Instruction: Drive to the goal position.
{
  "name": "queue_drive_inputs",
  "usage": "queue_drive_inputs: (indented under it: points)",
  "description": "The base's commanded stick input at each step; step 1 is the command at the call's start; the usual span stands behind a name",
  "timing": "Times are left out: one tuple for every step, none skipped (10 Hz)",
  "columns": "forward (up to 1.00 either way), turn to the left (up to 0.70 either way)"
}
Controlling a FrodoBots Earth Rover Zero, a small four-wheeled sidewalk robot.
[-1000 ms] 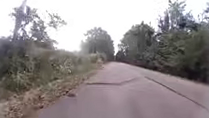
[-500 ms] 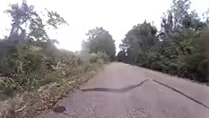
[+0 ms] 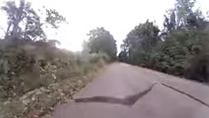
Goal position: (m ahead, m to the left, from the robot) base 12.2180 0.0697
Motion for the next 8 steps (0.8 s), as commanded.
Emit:
queue_drive_inputs:
  points:
    - [1.00, -0.40]
    - [1.00, -0.40]
    - [1.00, -0.40]
    - [1.00, -0.40]
    - [1.00, -0.40]
    - [1.00, -0.40]
    - [1.00, -0.40]
    - [1.00, -0.40]
